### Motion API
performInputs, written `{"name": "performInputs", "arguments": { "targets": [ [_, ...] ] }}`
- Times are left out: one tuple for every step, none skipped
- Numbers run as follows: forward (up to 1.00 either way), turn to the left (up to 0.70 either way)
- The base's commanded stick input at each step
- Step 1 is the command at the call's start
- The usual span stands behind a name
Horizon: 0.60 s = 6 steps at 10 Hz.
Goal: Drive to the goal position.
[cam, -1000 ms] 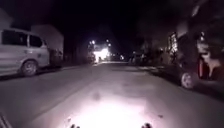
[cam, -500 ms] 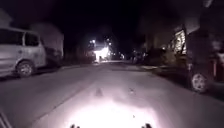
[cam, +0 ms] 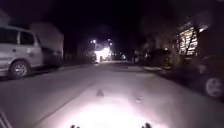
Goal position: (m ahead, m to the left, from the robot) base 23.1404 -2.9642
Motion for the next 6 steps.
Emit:
{"name": "performInputs", "arguments": {
  "targets": [
    [0.7, 0.0],
    [0.7, 0.0],
    [0.7, 0.0],
    [0.7, 0.0],
    [0.7, 0.0],
    [0.7, 0.0]
  ]
}}
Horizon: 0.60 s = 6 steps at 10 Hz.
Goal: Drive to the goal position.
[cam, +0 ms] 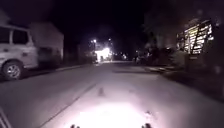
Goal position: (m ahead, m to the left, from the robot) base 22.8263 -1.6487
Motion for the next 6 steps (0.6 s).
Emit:
{"name": "performInputs", "arguments": {
  "targets": [
    [0.7, 0.0],
    [0.7, -0.06],
    [0.7, -0.23],
    [0.7, -0.35],
    [0.7, -0.35],
    [0.7, -0.35]
  ]
}}
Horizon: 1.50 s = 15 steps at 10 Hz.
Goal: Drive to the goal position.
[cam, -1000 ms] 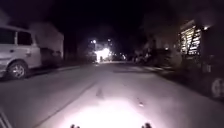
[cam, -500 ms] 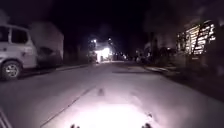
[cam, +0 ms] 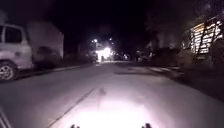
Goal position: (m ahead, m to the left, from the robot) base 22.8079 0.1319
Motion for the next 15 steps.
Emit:
{"name": "performInputs", "arguments": {
  "targets": [
    [0.7, -0.35],
    [0.7, -0.34],
    [0.7, -0.12],
    [0.7, 0.0],
    [0.7, 0.0],
    [0.7, 0.0],
    [0.7, 0.0],
    [0.7, 0.0],
    [0.7, 0.0],
    [0.7, 0.0],
    [0.7, 0.0],
    [0.7, 0.0],
    [0.7, 0.0],
    [0.7, 0.0],
    [0.7, 0.0]
  ]
}}
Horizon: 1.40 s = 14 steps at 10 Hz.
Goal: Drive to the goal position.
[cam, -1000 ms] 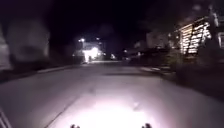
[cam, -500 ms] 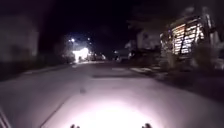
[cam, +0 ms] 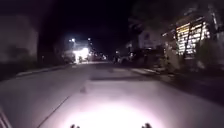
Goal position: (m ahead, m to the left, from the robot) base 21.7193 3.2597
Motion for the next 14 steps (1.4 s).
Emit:
{"name": "performInputs", "arguments": {
  "targets": [
    [0.7, 0.0],
    [0.7, 0.0],
    [0.7, 0.0],
    [0.7, 0.0],
    [0.7, 0.0],
    [0.7, 0.0],
    [0.7, 0.0],
    [0.7, 0.0],
    [0.7, 0.0],
    [0.7, 0.0],
    [0.7, 0.0],
    [0.7, 0.0],
    [0.7, 0.0],
    [0.7, 0.0]
  ]
}}
